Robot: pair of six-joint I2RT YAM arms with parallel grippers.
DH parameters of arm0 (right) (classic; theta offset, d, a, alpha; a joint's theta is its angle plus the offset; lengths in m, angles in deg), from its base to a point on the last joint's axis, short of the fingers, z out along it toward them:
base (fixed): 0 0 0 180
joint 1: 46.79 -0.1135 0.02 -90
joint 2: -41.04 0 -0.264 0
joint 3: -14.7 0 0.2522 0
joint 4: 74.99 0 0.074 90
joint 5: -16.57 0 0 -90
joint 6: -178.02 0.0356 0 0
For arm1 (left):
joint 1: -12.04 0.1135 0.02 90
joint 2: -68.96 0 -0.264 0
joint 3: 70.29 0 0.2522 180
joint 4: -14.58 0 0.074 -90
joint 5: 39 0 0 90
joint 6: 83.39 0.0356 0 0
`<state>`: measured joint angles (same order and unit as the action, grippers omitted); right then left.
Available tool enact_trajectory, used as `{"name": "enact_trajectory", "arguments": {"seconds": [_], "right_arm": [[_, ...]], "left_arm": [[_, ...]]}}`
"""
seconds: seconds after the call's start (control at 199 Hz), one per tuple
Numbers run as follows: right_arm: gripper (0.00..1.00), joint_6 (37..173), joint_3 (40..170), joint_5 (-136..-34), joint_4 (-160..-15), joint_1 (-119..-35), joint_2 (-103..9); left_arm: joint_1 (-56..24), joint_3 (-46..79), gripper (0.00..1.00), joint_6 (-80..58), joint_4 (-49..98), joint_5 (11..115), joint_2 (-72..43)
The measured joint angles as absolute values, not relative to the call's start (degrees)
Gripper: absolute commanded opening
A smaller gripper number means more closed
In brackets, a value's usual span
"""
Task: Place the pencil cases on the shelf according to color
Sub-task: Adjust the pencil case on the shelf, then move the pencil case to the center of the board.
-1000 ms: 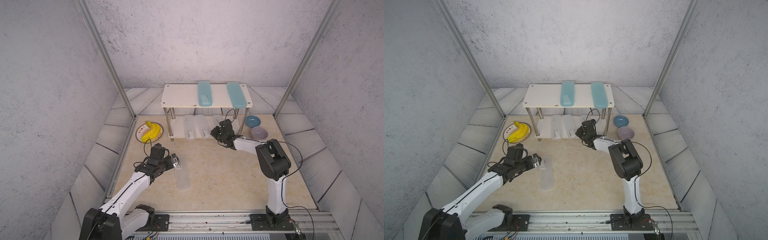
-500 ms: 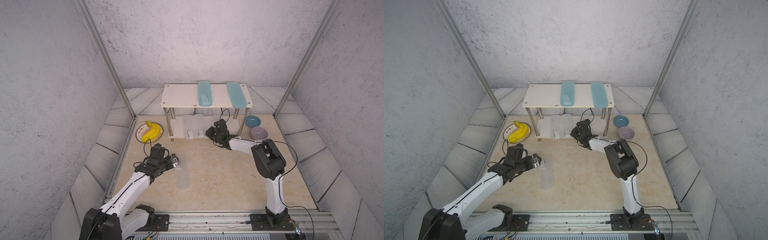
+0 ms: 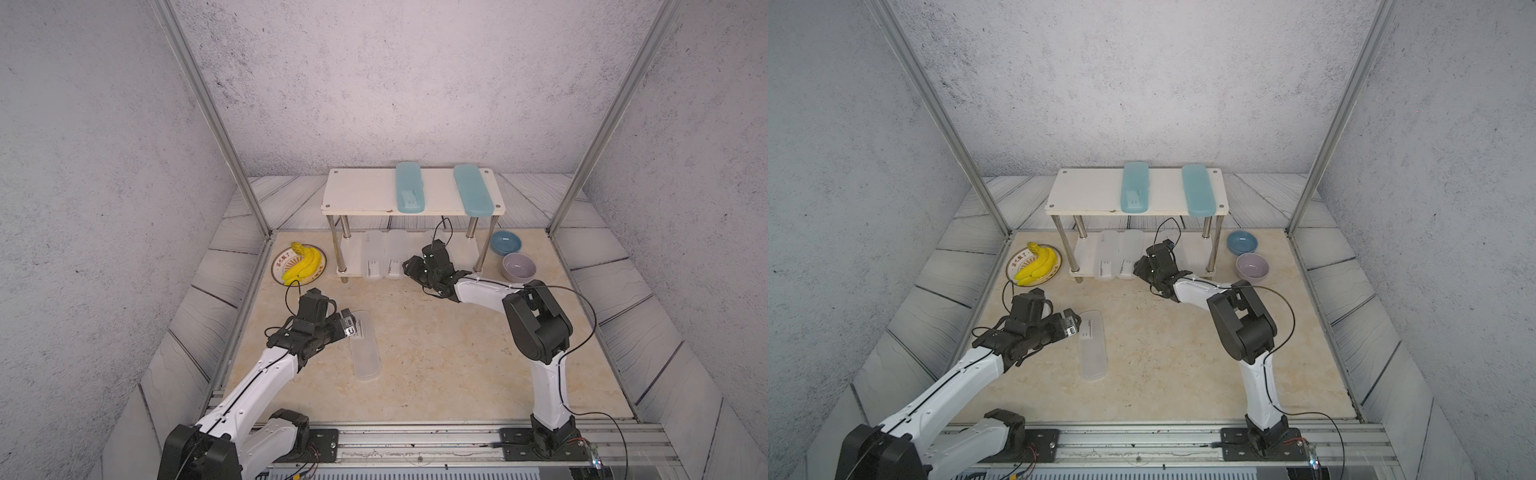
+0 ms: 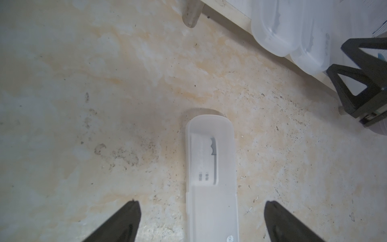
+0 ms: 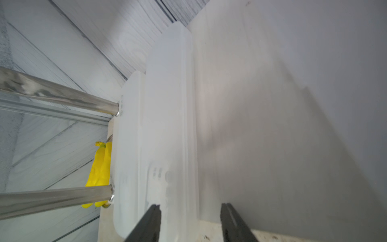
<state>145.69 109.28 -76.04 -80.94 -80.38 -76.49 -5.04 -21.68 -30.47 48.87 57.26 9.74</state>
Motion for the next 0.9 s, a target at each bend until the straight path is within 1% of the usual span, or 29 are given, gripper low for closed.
{"name": "enact_trajectory", "arguments": {"seconds": [0.08, 0.226, 0.291, 0.401, 0.622, 0.768, 0.903], "right_arm": [[0.71, 143.3, 109.2, -75.8, -84.7, -80.4, -73.7], [0.72, 139.7, 106.9, -76.0, -91.7, -80.4, -66.0], [0.72, 138.4, 102.9, -76.1, -92.7, -80.4, -61.1], [0.72, 136.9, 92.7, -76.6, -93.5, -80.4, -51.8], [0.73, 134.7, 78.4, -75.0, -99.5, -80.4, -38.7], [0.73, 134.3, 72.1, -73.2, -101.9, -80.4, -30.2], [0.73, 134.0, 68.5, -72.4, -103.0, -80.4, -26.4]], "left_arm": [[-5.0, -21.7, 0.99, -30.1, 49.7, 57.2, 9.7], [-5.0, -21.7, 0.99, -29.7, 51.1, 57.3, 9.7], [-5.1, -21.7, 0.99, -29.7, 51.7, 58.0, 9.5], [-5.7, -21.9, 0.99, -29.7, 51.9, 59.2, 9.3], [-7.4, -25.0, 0.99, -30.4, 51.8, 61.3, 9.4], [-8.8, -26.7, 0.99, -31.8, 49.4, 63.7, 6.4], [-11.7, -26.0, 1.0, -32.4, 47.3, 65.8, 0.8]]}}
